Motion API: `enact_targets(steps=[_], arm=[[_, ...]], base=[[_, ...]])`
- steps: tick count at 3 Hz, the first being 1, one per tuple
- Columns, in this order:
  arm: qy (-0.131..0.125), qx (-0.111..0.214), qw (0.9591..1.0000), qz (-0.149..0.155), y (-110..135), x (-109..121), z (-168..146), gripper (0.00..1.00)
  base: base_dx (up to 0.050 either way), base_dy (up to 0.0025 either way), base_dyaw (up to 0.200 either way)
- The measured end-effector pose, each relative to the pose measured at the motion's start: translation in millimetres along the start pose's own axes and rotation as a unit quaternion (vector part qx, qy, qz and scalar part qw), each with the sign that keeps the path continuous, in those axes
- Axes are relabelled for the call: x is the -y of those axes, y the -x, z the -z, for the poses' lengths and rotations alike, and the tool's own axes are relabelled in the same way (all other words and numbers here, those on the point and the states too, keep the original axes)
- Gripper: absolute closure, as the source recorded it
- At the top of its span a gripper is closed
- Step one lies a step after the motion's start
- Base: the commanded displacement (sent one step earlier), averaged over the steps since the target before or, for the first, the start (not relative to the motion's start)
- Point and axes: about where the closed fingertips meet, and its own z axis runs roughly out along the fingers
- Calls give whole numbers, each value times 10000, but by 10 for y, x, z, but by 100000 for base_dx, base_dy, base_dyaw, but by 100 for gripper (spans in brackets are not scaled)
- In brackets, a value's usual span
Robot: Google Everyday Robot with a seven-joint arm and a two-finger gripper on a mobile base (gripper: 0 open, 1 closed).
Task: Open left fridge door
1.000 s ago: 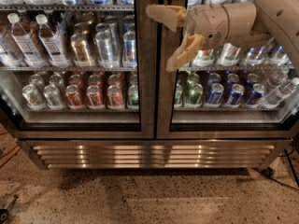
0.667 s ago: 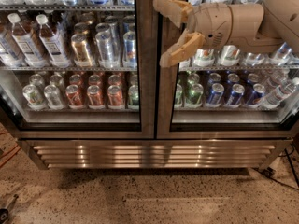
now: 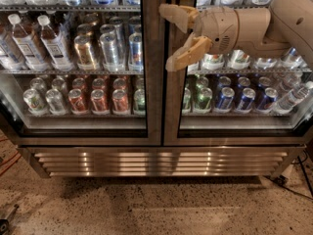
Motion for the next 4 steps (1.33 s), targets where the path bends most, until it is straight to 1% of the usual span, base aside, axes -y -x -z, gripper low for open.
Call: enact_targets(steps=[1,2,3,4], arm=[[0,0,10000,0,0,0,0,0],[-280,-45,9996,81,20,2,21,0],[-538,-99,9983,223,32,-6,47,0],[-558,-122,9982,181,67,66,23,0]], base=[[0,0,0],[0,0,0],[0,0,0],[0,0,0]])
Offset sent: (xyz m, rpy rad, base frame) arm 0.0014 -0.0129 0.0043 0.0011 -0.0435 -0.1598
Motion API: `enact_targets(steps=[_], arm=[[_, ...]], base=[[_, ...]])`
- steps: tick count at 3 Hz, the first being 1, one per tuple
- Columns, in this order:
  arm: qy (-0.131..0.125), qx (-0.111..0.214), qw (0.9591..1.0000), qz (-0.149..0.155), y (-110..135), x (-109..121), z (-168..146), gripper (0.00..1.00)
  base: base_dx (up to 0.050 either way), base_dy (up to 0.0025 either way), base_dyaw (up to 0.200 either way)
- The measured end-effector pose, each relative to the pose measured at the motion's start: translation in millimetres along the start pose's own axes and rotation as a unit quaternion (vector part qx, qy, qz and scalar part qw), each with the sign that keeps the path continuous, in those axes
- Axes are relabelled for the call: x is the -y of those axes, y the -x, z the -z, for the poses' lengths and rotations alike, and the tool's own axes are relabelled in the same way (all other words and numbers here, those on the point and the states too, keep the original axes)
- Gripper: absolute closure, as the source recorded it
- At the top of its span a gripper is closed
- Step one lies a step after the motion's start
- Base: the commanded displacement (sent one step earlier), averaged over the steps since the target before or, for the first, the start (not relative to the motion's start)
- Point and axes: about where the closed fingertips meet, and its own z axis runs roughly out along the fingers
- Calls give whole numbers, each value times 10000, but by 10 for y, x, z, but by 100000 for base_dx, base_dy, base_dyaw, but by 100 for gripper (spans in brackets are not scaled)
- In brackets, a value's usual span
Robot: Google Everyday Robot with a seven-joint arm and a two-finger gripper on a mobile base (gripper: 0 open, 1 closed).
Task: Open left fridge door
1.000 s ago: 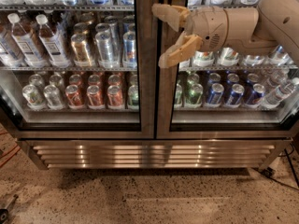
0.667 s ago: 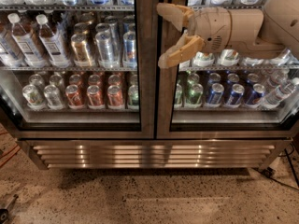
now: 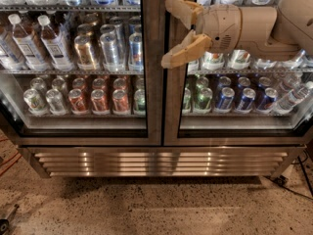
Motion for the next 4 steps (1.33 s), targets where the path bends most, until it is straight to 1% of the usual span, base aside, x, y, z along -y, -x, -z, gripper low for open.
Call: enact_targets(steps=[1,2,3,4], arm=[[-159,-169,9997,-32,105,222,-87,0],[-140,-133,9996,-197,-63,203,-92,0],[-140,-133,9996,-197,-63,203,-92,0],[-140,-133,9996,-197,-63,202,-93,0]], base=[[0,0,0],[0,0,0],[1,0,19801],[0,0,0]])
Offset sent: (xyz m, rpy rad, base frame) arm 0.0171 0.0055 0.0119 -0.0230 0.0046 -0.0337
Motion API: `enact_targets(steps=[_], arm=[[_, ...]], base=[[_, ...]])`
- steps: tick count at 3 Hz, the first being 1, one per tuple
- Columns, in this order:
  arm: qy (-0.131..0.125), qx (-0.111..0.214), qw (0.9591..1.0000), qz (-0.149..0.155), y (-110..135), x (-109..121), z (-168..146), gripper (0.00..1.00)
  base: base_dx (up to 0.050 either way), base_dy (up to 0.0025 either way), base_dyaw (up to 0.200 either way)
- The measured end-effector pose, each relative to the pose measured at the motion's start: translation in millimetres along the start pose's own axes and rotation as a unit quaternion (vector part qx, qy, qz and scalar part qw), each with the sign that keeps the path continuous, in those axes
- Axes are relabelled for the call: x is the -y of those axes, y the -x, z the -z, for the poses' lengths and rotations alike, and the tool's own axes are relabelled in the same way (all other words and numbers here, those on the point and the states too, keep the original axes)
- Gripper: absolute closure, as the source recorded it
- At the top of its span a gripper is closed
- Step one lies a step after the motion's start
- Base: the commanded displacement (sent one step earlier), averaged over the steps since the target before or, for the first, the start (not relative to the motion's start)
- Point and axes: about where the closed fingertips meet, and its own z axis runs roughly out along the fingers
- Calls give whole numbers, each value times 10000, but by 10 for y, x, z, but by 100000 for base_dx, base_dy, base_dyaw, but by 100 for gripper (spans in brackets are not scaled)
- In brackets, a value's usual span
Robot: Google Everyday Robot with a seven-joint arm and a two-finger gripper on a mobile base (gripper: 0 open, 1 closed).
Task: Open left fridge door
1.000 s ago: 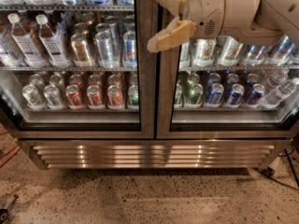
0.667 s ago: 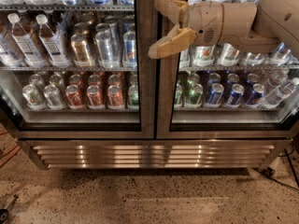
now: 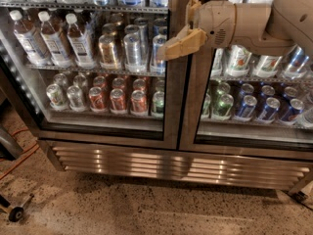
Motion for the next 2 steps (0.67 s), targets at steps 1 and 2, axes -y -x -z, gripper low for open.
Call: enact_targets(steps=[1,2], arm=[[0,0,10000,0,0,0,0,19],[0,0,10000,0,0,0,-1,42]], base=[[0,0,0],[0,0,0]])
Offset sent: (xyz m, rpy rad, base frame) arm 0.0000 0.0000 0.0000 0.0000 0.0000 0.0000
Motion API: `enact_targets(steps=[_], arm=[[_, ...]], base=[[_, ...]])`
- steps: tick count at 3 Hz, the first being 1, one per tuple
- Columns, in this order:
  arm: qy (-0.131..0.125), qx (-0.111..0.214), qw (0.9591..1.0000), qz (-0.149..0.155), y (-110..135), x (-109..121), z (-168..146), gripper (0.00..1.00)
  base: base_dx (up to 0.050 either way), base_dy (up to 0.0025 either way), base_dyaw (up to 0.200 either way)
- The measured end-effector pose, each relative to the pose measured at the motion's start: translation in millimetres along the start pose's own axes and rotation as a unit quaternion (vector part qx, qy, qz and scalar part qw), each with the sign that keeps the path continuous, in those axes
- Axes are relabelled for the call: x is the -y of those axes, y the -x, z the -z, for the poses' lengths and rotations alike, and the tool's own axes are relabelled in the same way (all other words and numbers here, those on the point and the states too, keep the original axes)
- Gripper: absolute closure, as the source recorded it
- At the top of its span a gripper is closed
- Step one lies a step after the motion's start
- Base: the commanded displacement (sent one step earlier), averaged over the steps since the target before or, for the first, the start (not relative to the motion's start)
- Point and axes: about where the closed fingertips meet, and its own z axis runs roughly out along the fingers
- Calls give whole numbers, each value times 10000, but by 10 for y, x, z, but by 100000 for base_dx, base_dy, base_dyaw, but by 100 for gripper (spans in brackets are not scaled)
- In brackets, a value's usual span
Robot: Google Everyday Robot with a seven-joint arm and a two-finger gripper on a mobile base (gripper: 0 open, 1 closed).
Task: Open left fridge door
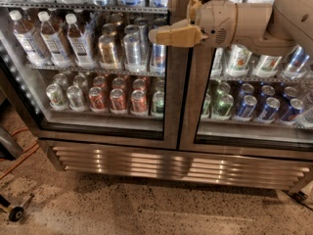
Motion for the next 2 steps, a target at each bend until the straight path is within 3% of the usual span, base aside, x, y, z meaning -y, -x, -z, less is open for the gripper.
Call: enact_targets(steps=[2], arm=[[0,0,10000,0,0,0,-1,89]], base=[[0,0,0]])
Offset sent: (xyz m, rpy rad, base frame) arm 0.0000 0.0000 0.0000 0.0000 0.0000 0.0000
